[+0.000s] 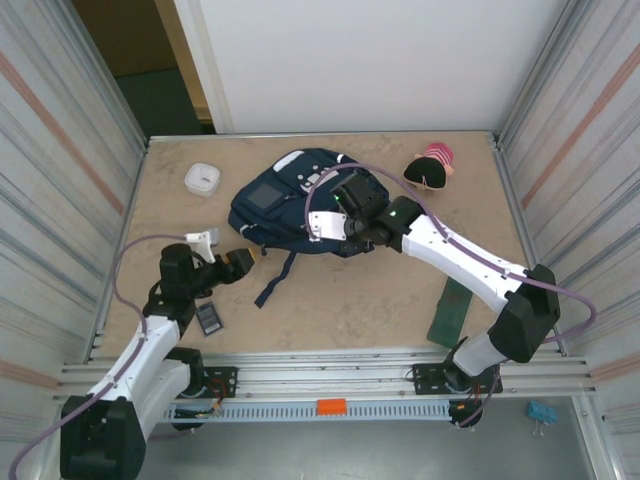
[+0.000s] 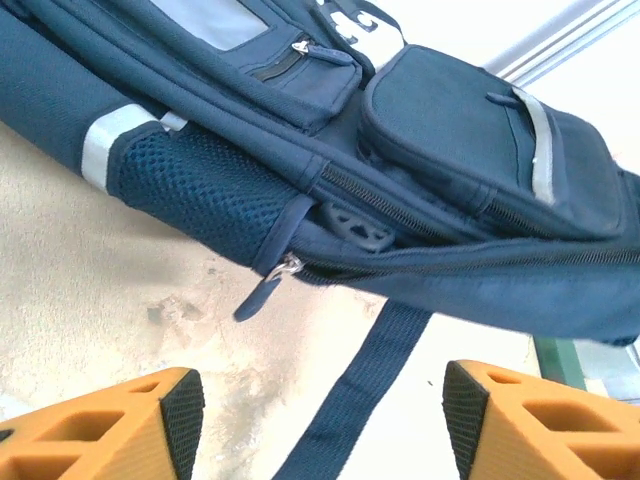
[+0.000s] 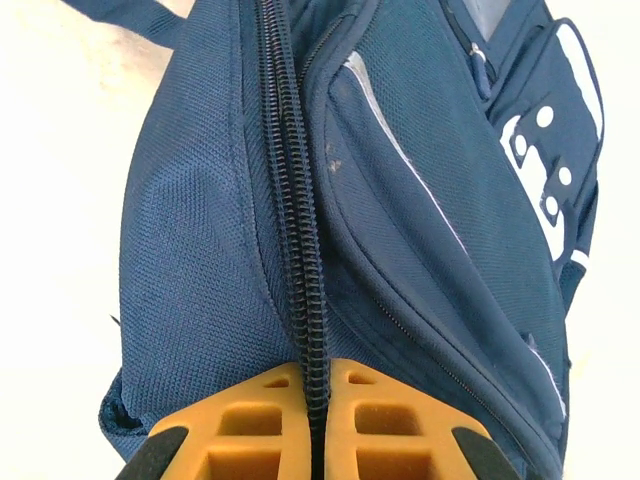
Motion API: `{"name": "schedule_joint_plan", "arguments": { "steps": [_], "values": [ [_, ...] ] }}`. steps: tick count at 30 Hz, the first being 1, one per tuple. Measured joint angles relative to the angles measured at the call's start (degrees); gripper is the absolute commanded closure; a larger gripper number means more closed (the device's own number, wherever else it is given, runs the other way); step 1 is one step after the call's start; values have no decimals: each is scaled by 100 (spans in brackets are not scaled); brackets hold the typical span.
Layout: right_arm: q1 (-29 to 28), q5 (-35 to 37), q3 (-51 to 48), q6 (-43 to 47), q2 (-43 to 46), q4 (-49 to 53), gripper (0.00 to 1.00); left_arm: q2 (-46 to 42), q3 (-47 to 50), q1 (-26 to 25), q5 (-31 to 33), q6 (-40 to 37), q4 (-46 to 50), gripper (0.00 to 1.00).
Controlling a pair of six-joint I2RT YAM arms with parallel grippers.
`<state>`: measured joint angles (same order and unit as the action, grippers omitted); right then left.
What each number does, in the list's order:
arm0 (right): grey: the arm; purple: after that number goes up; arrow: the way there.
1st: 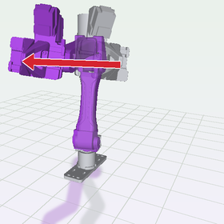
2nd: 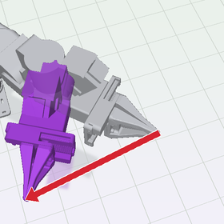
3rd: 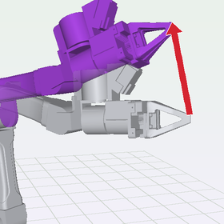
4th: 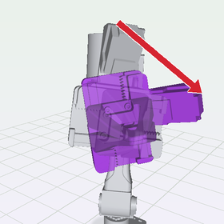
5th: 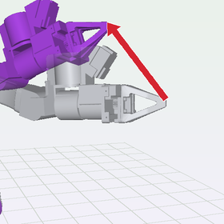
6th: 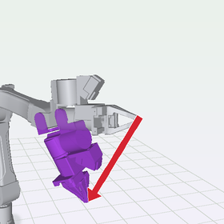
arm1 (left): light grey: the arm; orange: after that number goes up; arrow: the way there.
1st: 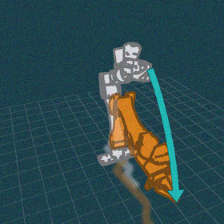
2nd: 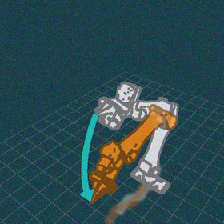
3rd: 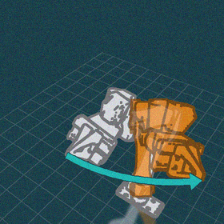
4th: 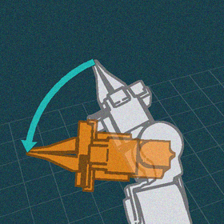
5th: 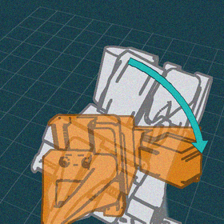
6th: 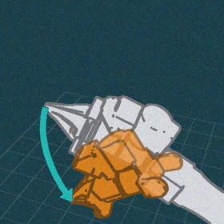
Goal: Pack books, pencil case, and school supplies into a backpack
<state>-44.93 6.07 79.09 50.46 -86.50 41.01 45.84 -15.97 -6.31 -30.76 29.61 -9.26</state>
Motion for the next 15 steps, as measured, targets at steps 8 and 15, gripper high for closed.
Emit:
{"name": "schedule_joint_plan", "arguments": {
  "steps": [8, 15],
  "values": [
    [197, -247, 181, 238, 2, 157, 100, 380, 468, -319, 319, -494, -1025, 33],
    [212, -313, 258, 275, 2, 157, 100, 1626, 468, -846, 579, -831, -1781, 33]
  ]
}}
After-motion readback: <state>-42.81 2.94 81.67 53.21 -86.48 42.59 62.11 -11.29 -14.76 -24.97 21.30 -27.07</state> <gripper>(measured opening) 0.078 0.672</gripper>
